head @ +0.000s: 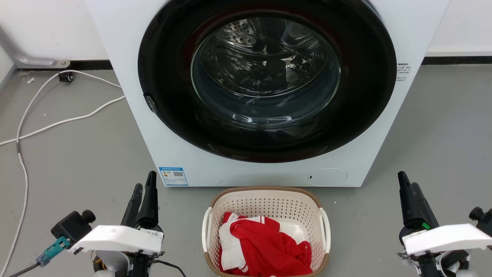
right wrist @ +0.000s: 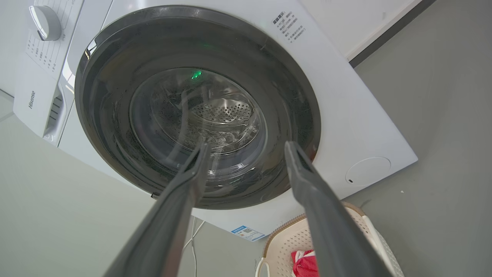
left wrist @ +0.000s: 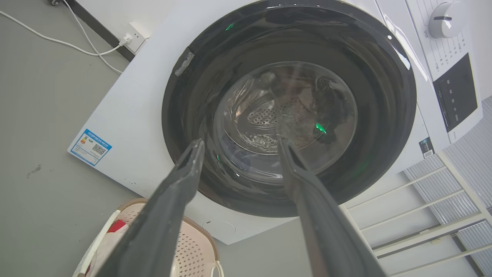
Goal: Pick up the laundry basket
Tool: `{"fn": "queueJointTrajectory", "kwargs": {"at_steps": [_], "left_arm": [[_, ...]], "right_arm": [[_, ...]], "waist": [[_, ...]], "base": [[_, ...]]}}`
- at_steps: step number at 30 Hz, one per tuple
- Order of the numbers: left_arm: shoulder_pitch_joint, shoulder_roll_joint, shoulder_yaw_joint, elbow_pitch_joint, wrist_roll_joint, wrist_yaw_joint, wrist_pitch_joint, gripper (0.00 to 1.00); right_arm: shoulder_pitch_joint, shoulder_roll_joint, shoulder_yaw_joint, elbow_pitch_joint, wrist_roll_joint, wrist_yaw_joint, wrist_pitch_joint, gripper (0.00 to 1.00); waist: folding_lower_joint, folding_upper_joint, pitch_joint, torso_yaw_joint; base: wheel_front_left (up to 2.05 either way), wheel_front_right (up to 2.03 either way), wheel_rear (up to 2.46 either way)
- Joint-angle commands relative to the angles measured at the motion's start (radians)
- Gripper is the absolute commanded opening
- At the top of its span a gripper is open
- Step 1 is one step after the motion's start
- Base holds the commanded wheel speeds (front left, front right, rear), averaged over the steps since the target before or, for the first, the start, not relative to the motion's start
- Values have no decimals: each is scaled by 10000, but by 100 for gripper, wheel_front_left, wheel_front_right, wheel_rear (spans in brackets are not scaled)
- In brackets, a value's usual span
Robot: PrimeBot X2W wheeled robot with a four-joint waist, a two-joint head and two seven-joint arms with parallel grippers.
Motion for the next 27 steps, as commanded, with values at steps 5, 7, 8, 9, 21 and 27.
{"fn": "queueJointTrajectory", "kwargs": {"at_steps": [5,7,8,9,21,27], "left_arm": [[-207,24,-138,-226,1081,41,-254,100],[-209,23,-172,-229,1378,50,-314,100],[-213,22,-194,-235,1536,53,-351,100],[-214,22,-212,-237,1687,60,-379,100],[-149,37,-401,-272,3583,171,-791,100],[-144,75,-469,-279,4314,213,-946,100]], "right_arm": [[-11,-17,139,-394,-1100,1,-101,100],[22,-16,166,-454,-1401,1,-98,100],[40,-15,180,-488,-1547,2,-107,100],[61,-15,194,-517,-1694,2,-114,100],[259,-6,368,-841,-3470,2,-214,100],[370,-2,435,-960,-4163,1,-213,100]], "waist": [[0,0,20,1],[0,0,22,6],[0,0,23,9],[0,0,24,13],[0,0,28,34],[0,0,26,27]], "base": [[0,0,0],[0,0,0],[0,0,0],[0,0,0],[0,0,0],[0,0,0]]}}
